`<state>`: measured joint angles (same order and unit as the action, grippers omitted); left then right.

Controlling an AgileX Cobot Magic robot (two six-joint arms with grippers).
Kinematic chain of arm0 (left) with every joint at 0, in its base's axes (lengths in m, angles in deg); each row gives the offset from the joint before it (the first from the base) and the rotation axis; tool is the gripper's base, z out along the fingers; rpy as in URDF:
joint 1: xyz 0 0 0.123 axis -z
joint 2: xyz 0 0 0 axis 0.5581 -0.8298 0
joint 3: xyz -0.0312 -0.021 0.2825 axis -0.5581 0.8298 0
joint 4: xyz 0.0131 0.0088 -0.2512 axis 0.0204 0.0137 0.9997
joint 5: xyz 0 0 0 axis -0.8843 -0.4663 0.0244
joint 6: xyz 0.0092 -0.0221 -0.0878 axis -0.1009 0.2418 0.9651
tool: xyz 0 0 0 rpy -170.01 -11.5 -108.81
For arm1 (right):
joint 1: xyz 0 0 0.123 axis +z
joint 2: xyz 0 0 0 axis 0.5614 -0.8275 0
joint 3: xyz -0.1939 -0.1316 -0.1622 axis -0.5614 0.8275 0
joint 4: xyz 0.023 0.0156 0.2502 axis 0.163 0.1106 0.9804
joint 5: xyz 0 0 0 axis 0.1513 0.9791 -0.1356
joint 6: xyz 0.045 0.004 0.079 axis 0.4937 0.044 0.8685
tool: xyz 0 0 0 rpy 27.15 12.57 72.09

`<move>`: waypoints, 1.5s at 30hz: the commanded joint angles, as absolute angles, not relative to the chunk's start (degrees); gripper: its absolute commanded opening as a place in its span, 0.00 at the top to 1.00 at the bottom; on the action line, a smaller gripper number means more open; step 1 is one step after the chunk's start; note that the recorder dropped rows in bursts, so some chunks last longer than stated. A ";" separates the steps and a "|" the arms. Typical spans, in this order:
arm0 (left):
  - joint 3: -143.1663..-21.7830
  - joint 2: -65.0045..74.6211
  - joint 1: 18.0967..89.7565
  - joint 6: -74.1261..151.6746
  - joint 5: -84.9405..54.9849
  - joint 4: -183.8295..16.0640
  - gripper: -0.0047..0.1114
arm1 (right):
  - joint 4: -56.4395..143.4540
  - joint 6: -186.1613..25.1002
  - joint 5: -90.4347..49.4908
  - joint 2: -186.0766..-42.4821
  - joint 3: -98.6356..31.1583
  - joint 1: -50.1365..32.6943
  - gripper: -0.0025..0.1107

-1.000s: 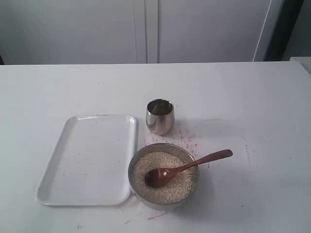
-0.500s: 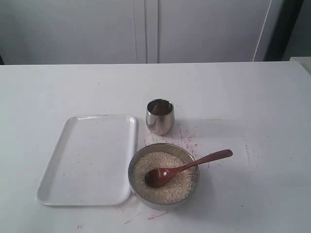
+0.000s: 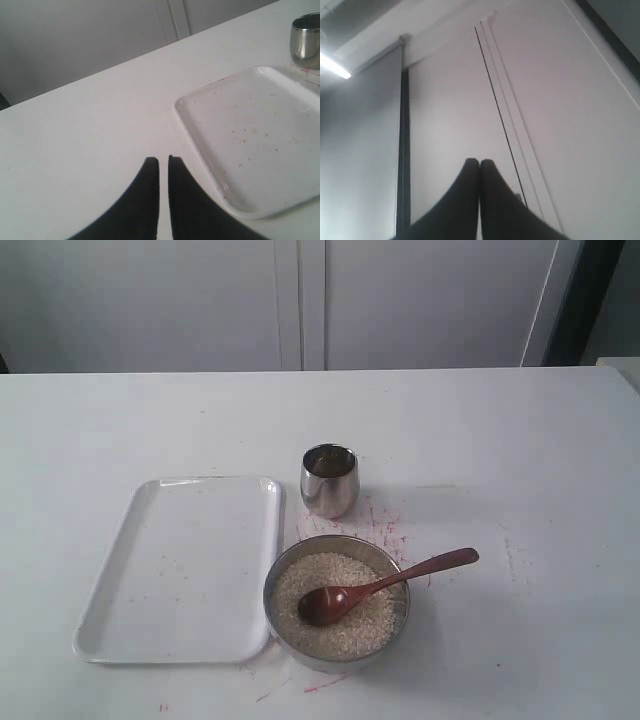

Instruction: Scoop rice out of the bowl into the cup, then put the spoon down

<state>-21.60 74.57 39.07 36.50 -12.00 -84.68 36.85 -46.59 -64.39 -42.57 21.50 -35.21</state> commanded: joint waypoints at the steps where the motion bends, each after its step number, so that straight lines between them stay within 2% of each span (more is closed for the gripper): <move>1: -21.78 74.62 39.23 36.41 -12.35 -84.39 0.84 | 36.04 -45.32 -64.10 -42.48 14.79 -35.35 0.98; 3: -21.78 74.62 39.23 36.41 -12.35 -84.39 0.84 | 35.83 -44.40 -61.34 -42.48 11.34 -35.35 0.98; 9: -21.78 74.62 39.23 36.41 -12.35 -84.39 0.84 | 35.22 -42.17 -33.68 -42.48 -7.98 -35.35 0.98; 11: -21.78 74.62 39.23 36.41 -12.35 -84.39 0.84 | 32.48 -42.17 -28.99 -43.31 -11.97 -35.22 0.98; 22: -21.78 74.62 39.23 36.41 -12.35 -84.39 0.84 | 26.62 -42.17 -25.82 -55.29 -20.30 -32.09 0.98; 32: -21.78 74.62 39.23 36.41 -12.35 -84.39 0.84 | 26.09 -48.61 -7.59 -65.76 -28.85 -25.77 0.98; 36: -21.78 74.62 39.23 36.41 -12.35 -84.39 0.84 | 34.49 -58.83 -3.33 -68.50 -30.39 -23.80 0.98; 45: -21.78 74.62 39.23 36.41 -12.35 -84.39 0.84 | 72.02 -101.23 13.73 -78.01 -34.05 -20.84 0.98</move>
<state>-21.60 74.57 39.07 36.50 -12.00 -84.68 62.94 -89.42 7.80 -75.19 -33.27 -21.23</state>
